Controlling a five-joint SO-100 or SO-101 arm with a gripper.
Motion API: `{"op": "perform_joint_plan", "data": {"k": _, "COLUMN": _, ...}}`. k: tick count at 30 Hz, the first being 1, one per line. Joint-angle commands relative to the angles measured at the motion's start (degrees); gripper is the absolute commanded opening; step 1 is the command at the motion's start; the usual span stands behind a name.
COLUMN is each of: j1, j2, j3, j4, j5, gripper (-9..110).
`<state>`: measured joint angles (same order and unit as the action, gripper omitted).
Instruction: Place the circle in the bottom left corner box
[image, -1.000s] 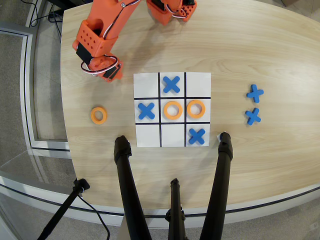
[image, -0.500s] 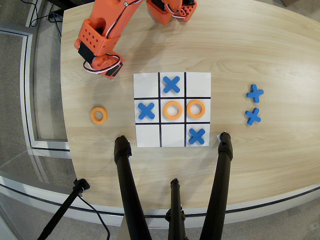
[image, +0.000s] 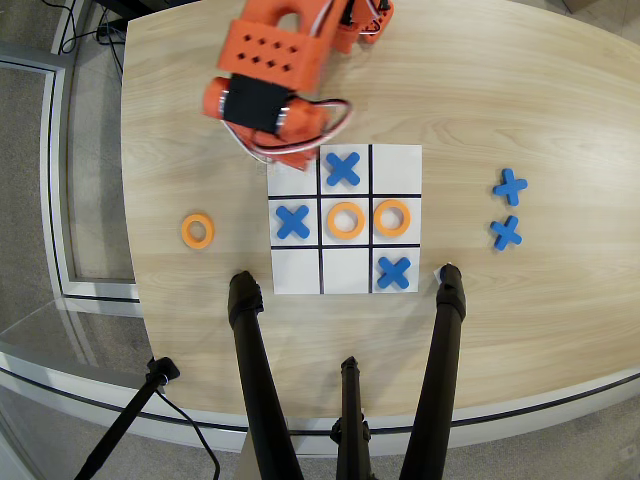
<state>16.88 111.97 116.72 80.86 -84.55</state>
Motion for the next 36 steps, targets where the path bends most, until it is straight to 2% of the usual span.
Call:
{"op": "perform_joint_plan", "data": {"k": 1, "j1": -8.1, "j2": 2.6, "j3": -8.0, "j4": 3.7, "j5": 4.5, "gripper": 0}}
{"op": "perform_joint_plan", "data": {"k": 7, "j1": -22.9, "j2": 2.8, "j3": -15.2, "j4": 4.9, "j5": 9.9, "gripper": 0}}
{"op": "perform_joint_plan", "data": {"k": 15, "j1": -38.7, "j2": -3.1, "j3": -14.2, "j4": -0.2, "j5": 20.1, "gripper": 0}}
{"op": "perform_joint_plan", "data": {"k": 30, "j1": -38.7, "j2": -13.3, "j3": 3.7, "j4": -23.7, "j5": 20.1, "gripper": 0}}
{"op": "perform_joint_plan", "data": {"k": 36, "j1": -40.3, "j2": -14.2, "j3": 9.1, "j4": -28.3, "j5": 20.7, "gripper": 0}}
